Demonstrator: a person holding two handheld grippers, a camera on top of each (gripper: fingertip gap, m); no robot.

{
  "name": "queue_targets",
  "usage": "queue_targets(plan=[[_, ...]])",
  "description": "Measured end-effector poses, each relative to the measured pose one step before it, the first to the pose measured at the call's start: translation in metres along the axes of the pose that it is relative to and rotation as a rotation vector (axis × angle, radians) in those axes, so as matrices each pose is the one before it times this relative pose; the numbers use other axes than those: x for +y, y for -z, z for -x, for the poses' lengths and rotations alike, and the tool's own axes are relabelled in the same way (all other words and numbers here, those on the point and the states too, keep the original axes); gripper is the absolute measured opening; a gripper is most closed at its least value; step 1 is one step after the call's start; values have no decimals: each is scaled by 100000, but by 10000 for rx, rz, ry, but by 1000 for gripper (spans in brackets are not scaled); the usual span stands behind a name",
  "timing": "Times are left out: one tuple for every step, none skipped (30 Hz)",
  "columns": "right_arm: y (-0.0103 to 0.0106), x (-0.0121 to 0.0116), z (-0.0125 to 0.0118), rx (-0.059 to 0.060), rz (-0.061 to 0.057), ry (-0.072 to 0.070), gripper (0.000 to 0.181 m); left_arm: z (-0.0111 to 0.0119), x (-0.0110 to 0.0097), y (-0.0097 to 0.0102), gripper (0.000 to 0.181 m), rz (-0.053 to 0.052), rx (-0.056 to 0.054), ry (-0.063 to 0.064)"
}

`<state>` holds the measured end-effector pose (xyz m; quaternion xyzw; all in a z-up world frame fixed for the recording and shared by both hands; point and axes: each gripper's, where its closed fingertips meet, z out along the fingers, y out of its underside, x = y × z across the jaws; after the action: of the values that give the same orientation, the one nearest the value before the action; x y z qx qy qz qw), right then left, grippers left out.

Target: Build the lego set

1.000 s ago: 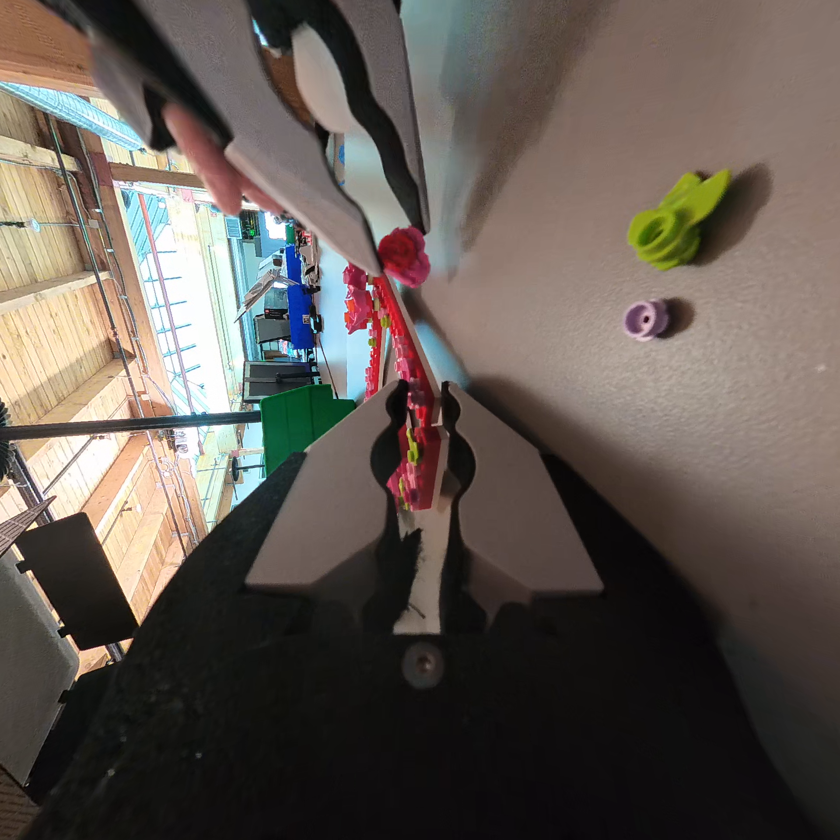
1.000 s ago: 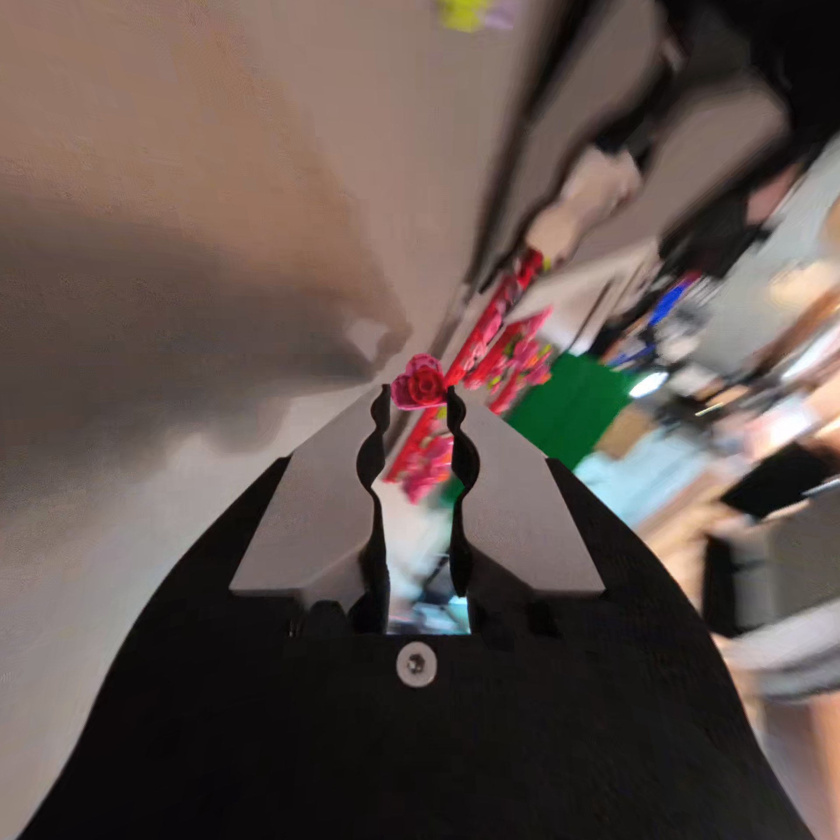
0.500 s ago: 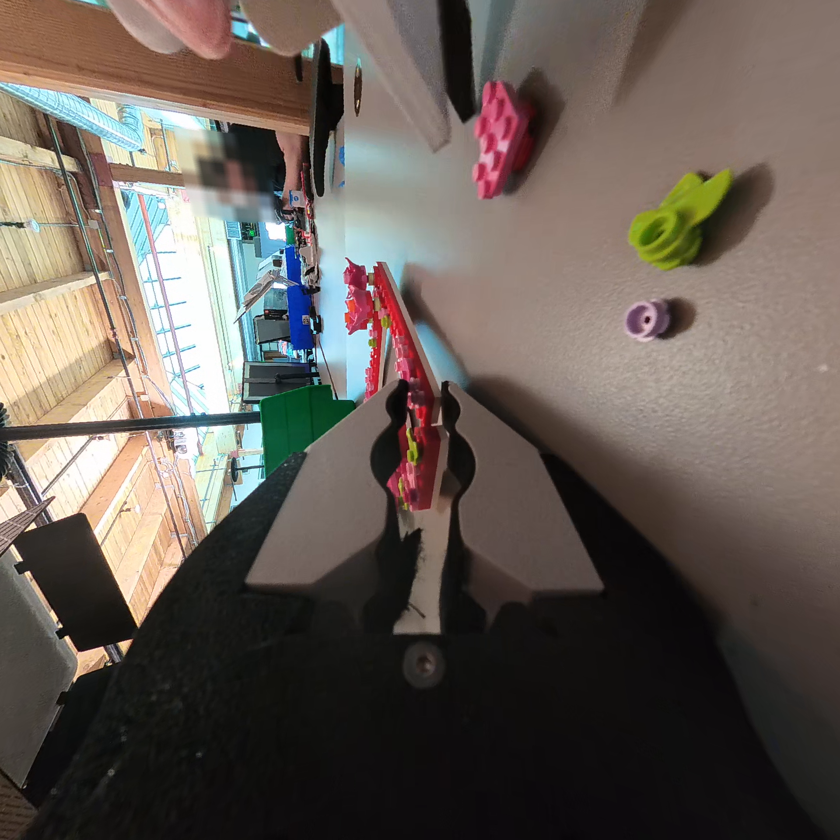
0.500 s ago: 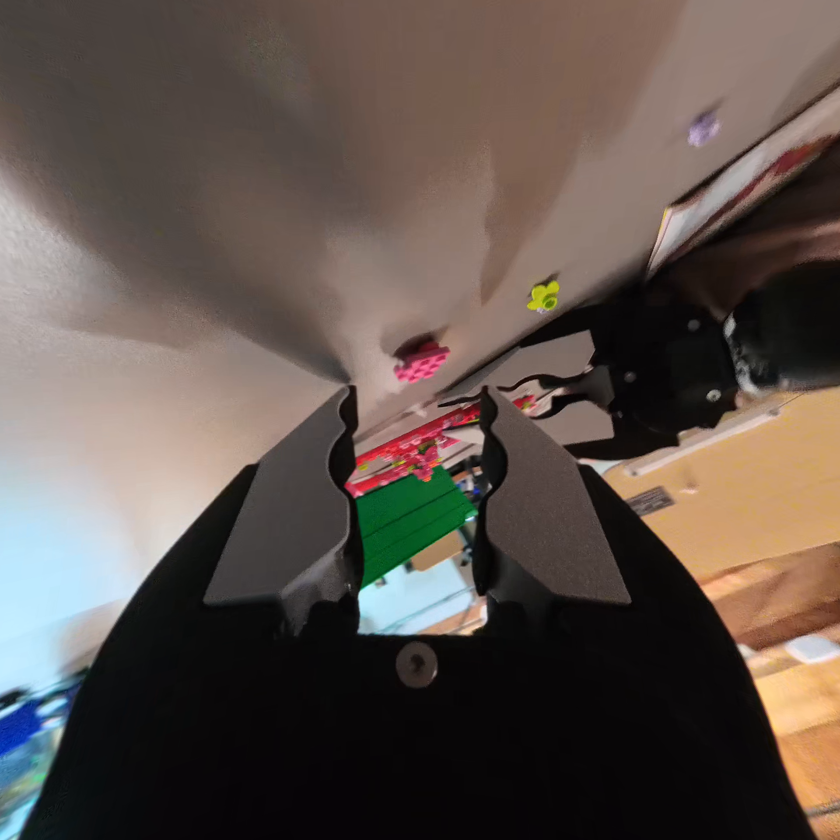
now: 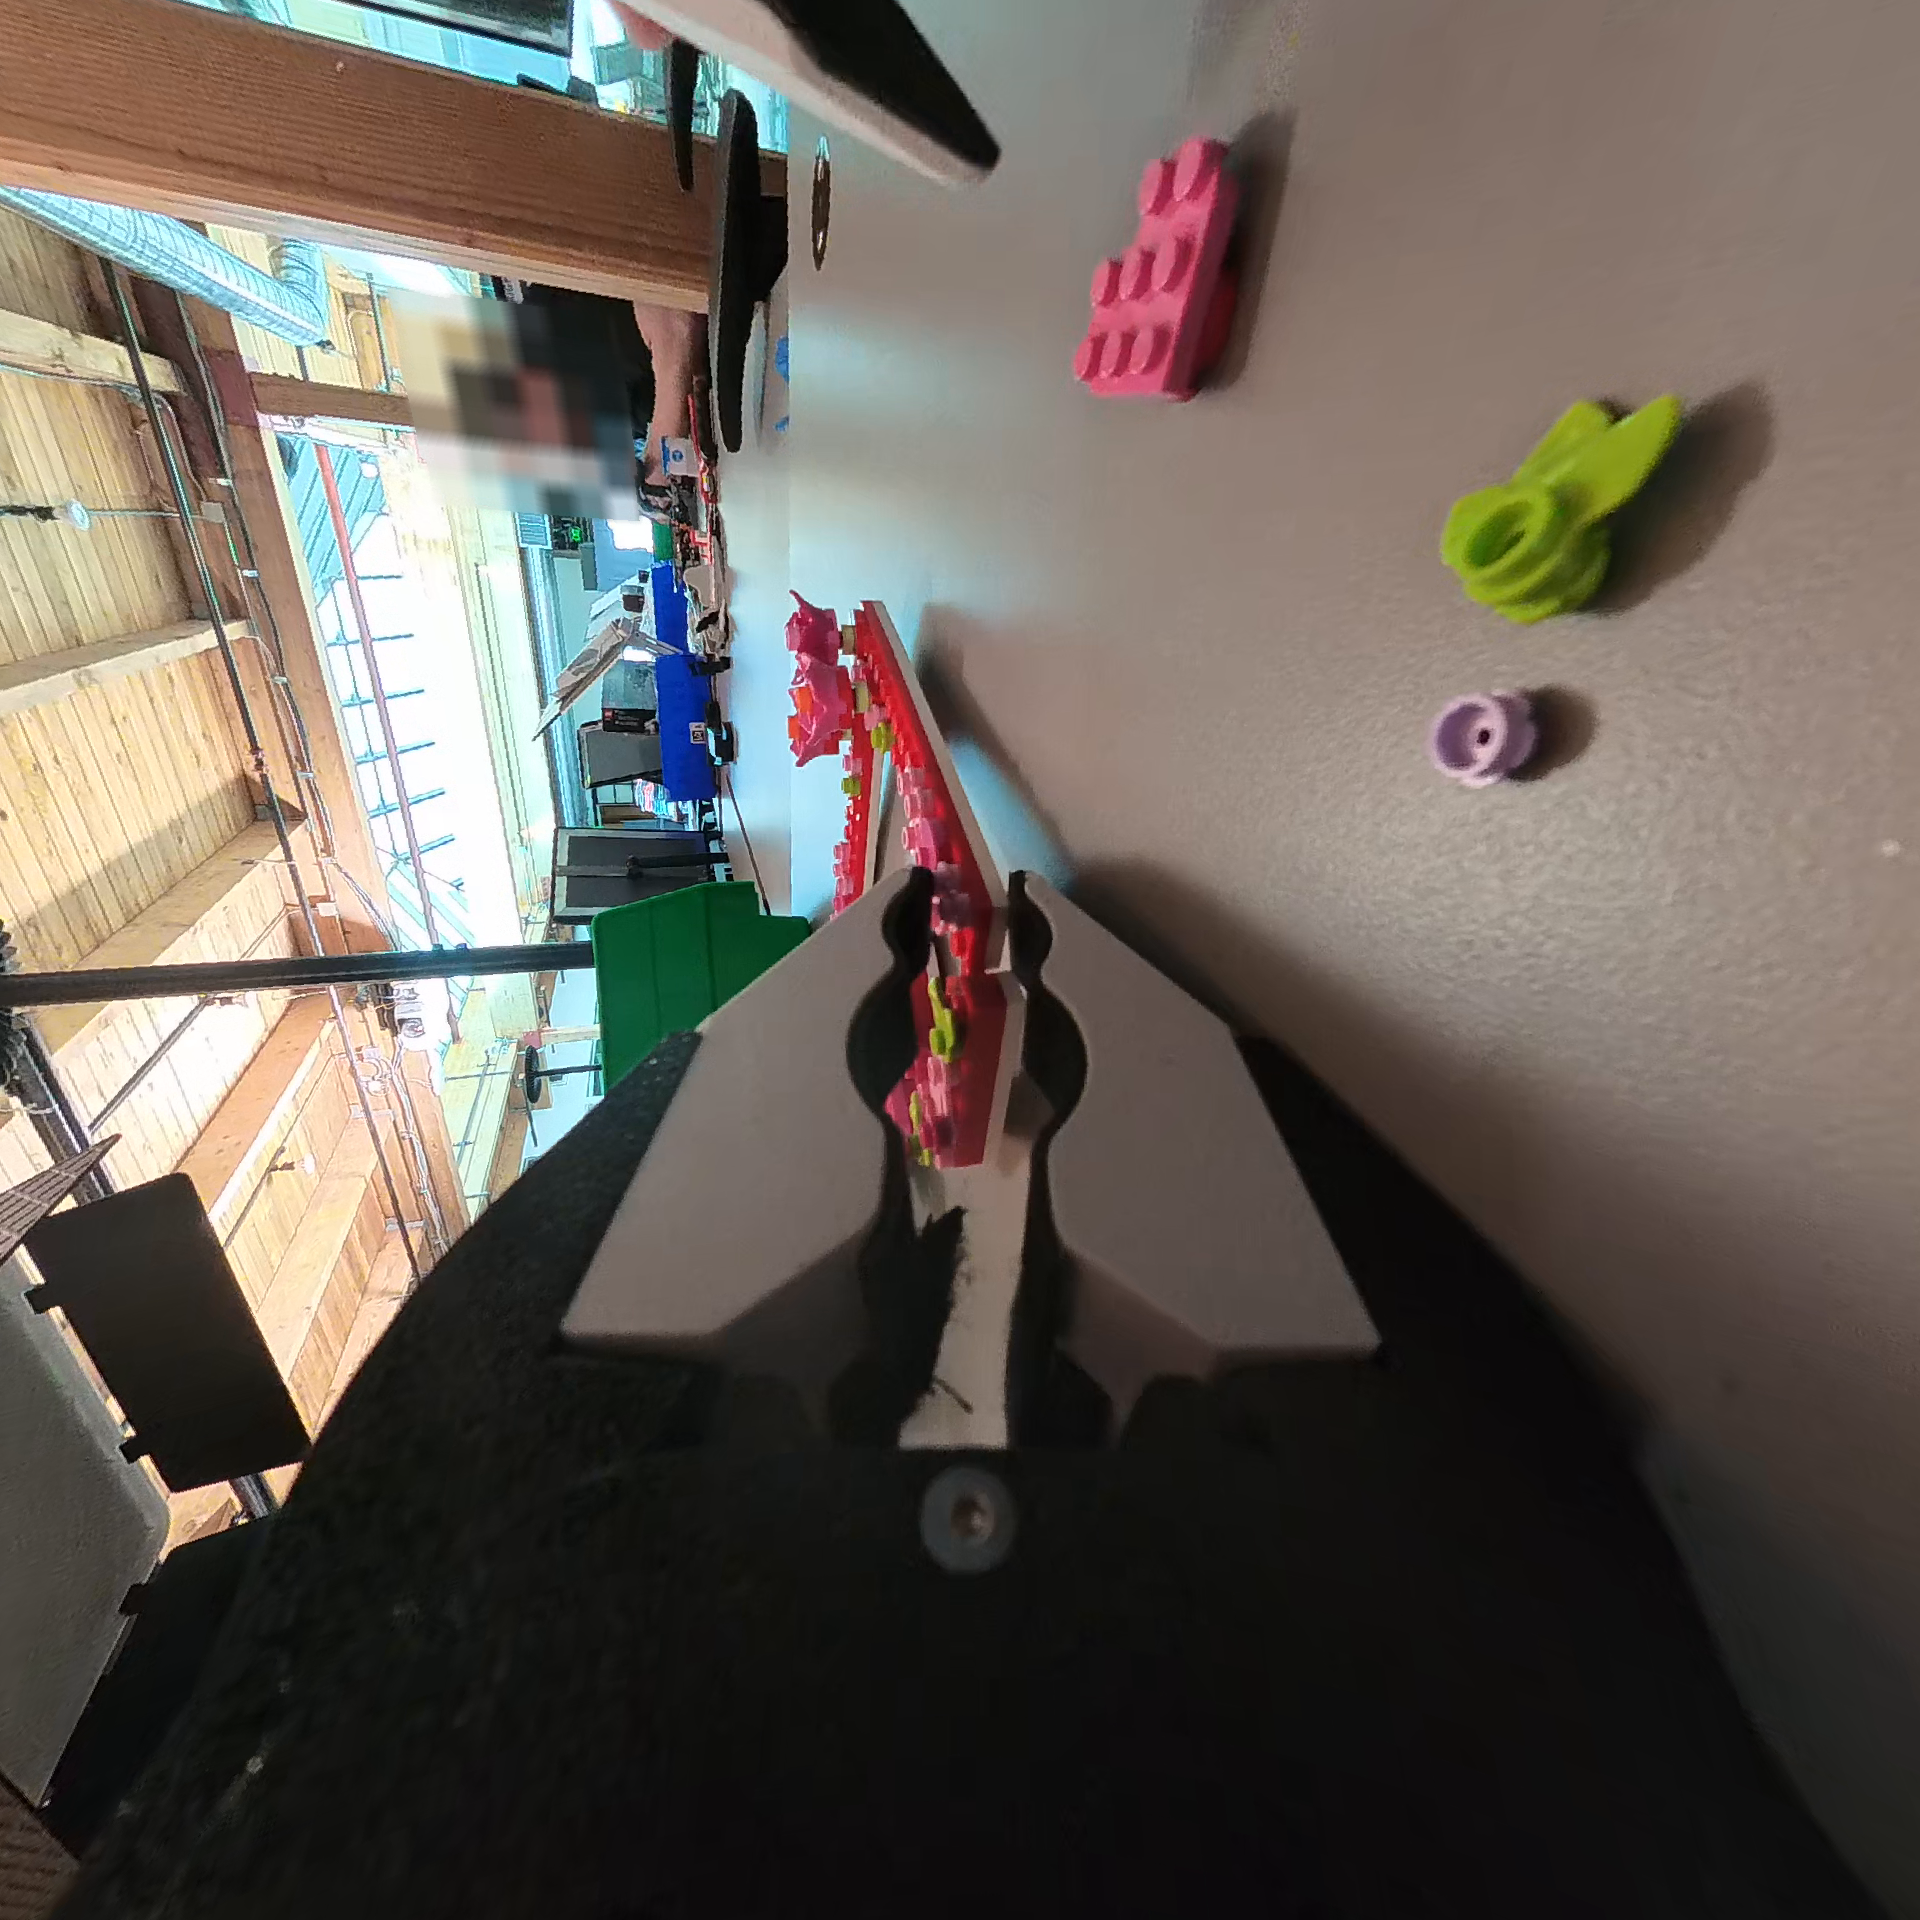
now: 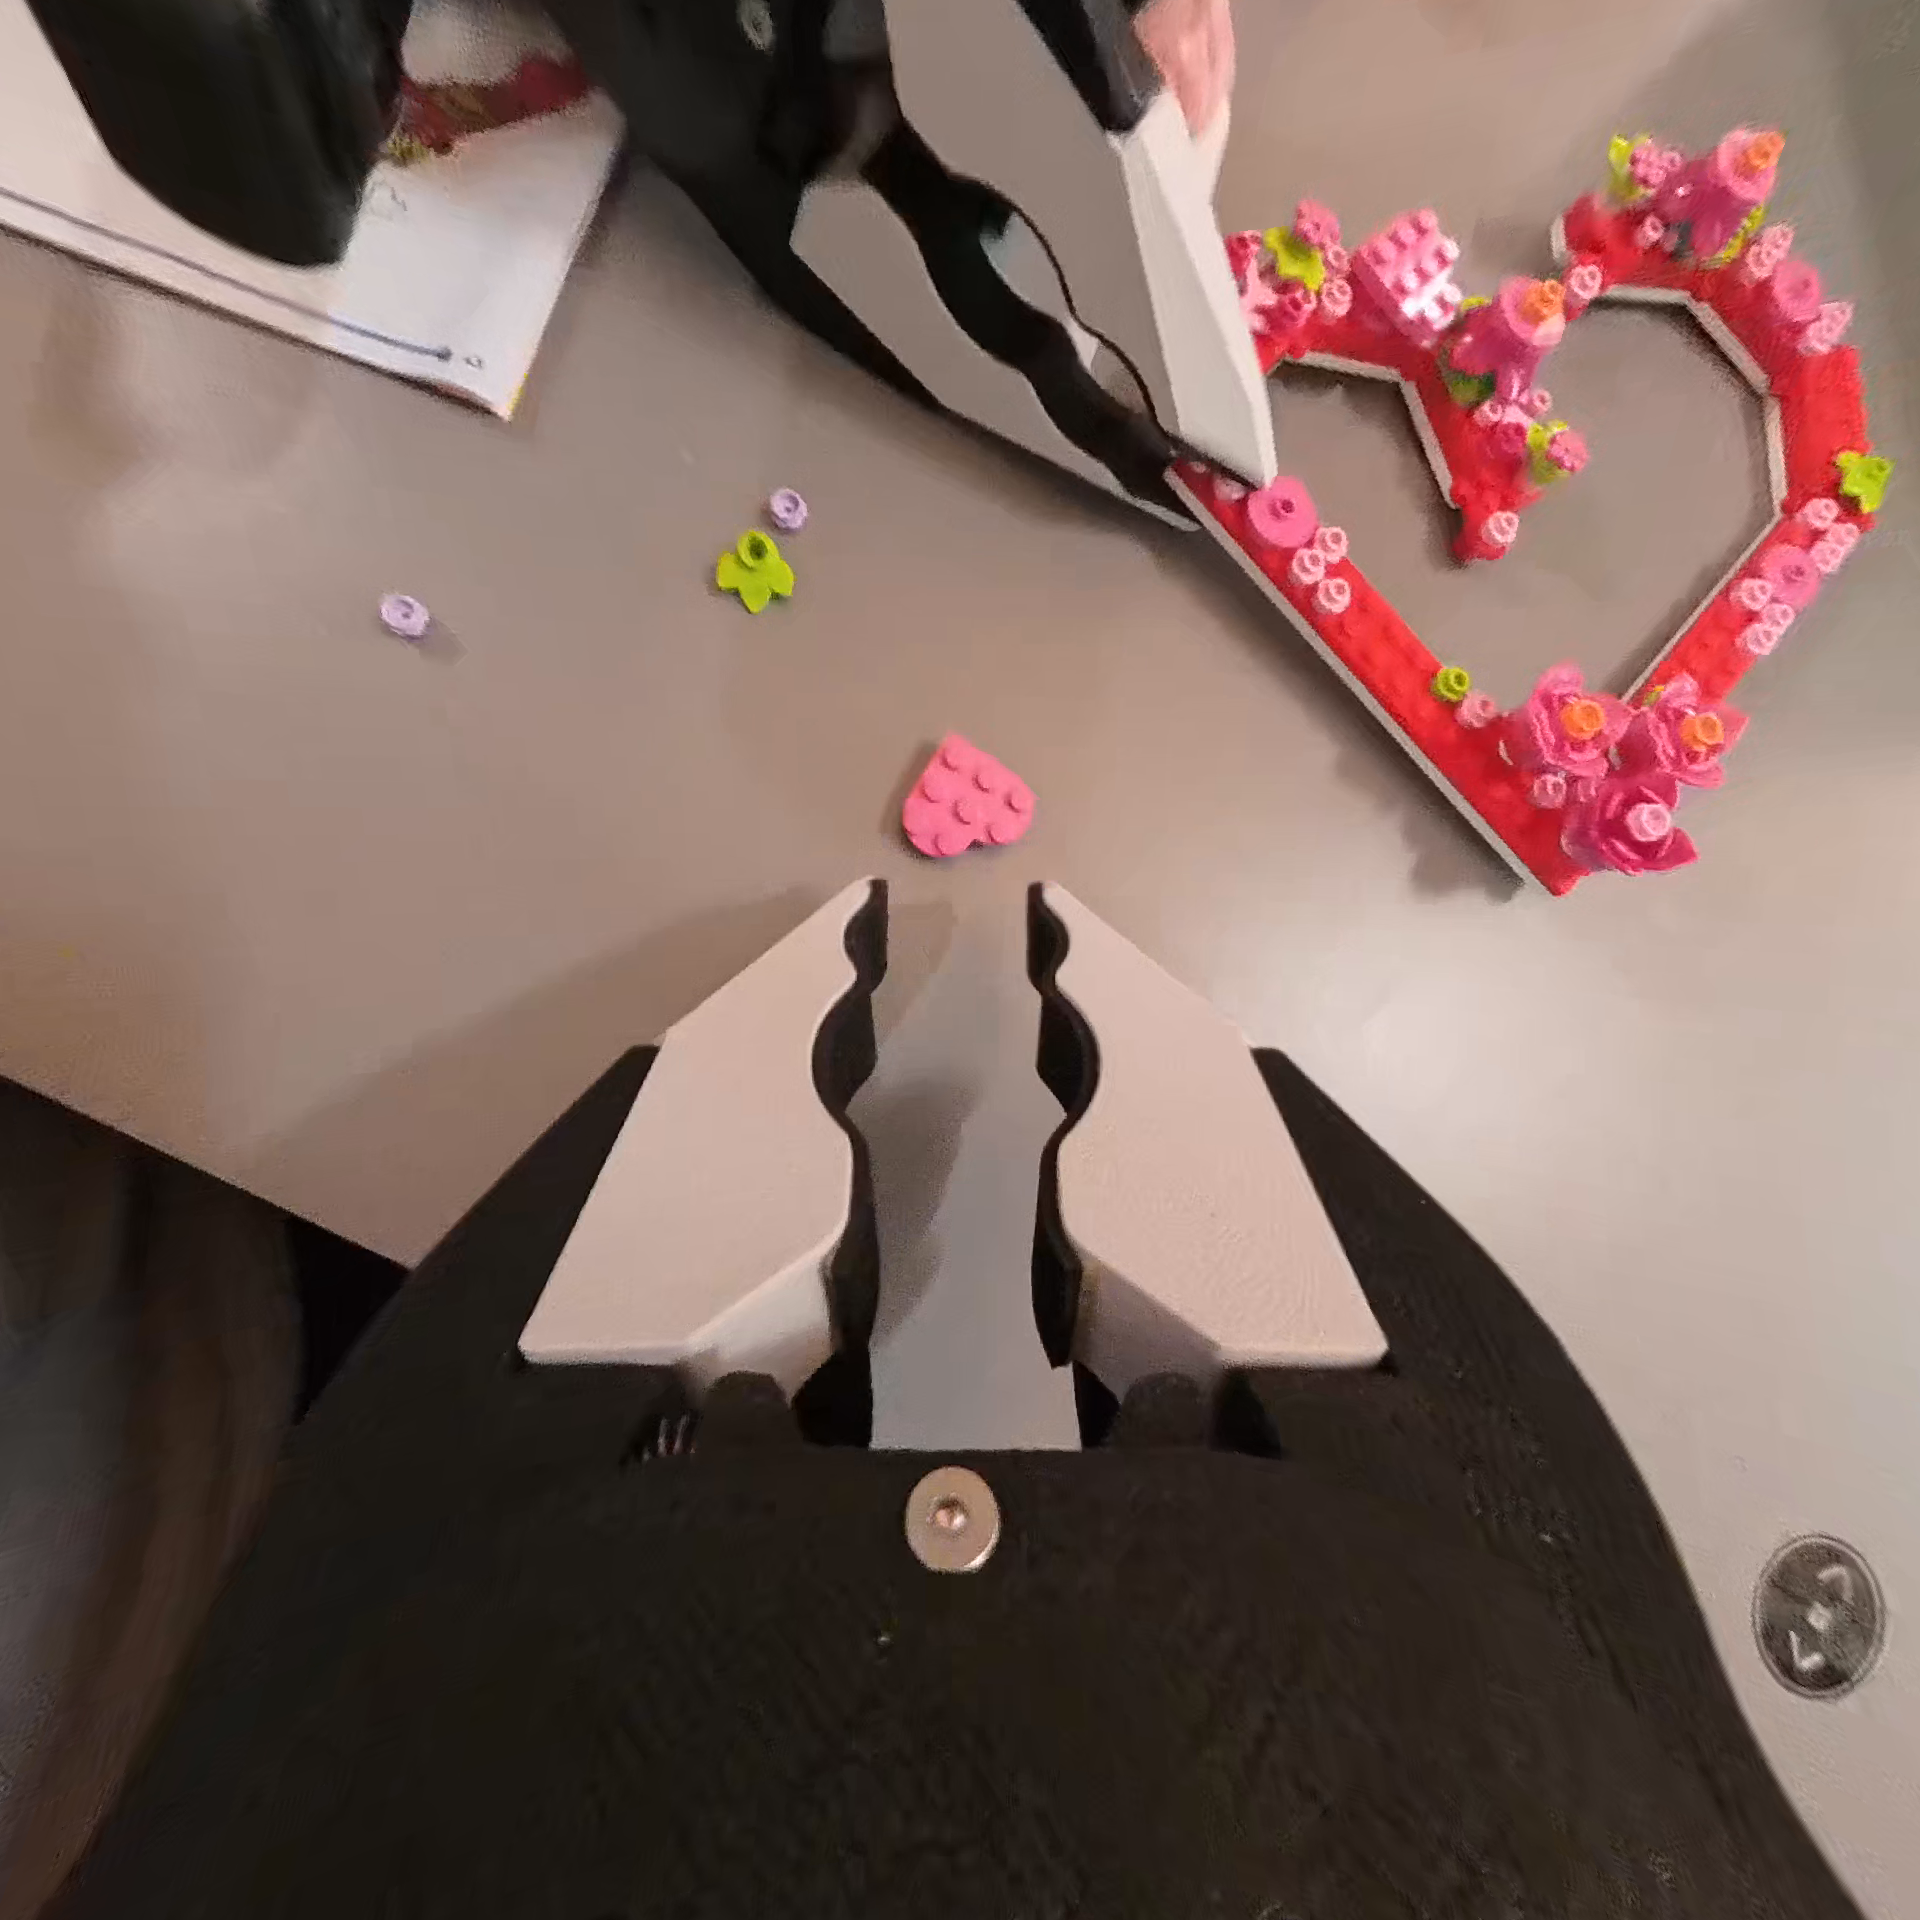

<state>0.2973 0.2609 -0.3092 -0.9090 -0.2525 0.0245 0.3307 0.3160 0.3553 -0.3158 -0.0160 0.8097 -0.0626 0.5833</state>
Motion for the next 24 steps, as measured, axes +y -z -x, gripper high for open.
queue_targets(plan=[[-161,119,23,87,-8,113,25,-9,2,-3,12,0,1,-1],[-254,46,162,-49,-11,-24,26,7,-3,2,12,-2,0,3],[-312,74,231,-132,33,-62,28,-1,5,-2,12,-4,1,1],[-309,91,106,-56,62,-30,28,2,0,0,11,0,0,-3],[-265,71,56,-10,57,3,29,-5,-1,0,12,5,-1,-6],[-221,-14,158,-55,12,-23,29,4,-3,3,12,5,1,-8],[-189,-83,344,-139,-28,-78,28,4,3,-8,12,2,0,-2],[-146,-193,648,-316,-73,-101,29,0,-1,0,12,0,0,1],[-118,-206,900,-485,-59,-80,29,-1,-5,-2,12,-3,0,1],[-30,-300,812,-483,-84,-13,28,-7,1,6,11,-6,0,6],[124,-503,348,-267,-231,84,25,-1,3,-3,11,-5,0,3],[260,-623,-251,31,-324,176,24,7,-3,2,11,-1,0,3],[271,-389,-782,294,-200,230,23,-2,-1,0,11,-1,0,2],[156,-65,-956,384,-34,251,25,-4,-3,-1,11,-2,1,5],[-25,184,-717,235,59,175,28,6,2,0,11,-5,0,6],[-179,345,-313,1,135,-2,31,-5,1,-4,11,-7,0,8],[-228,391,33,-169,170,-126,34,4,2,1,12,-5,-1,10],[-211,314,256,-228,132,-119,37,-2,-2,-1,12,-2,0,3],[-150,220,409,-238,87,-38,37,4,0,-9,11,0,0,-1],[-50,116,581,-303,56,40,37,-1,-2,-1,11,-1,0,2],[25,-1,697,-372,15,87,34,6,4,2,11,-3,0,6],[106,-121,477,-262,-36,149,32,-3,-3,-11,11,-3,0,8],[157,-208,15,-21,-80,259,30,1,6,-11,11,-3,0,5],[141,-211,-337,140,-76,367,30,10,-6,-9,11,-4,0,5]])
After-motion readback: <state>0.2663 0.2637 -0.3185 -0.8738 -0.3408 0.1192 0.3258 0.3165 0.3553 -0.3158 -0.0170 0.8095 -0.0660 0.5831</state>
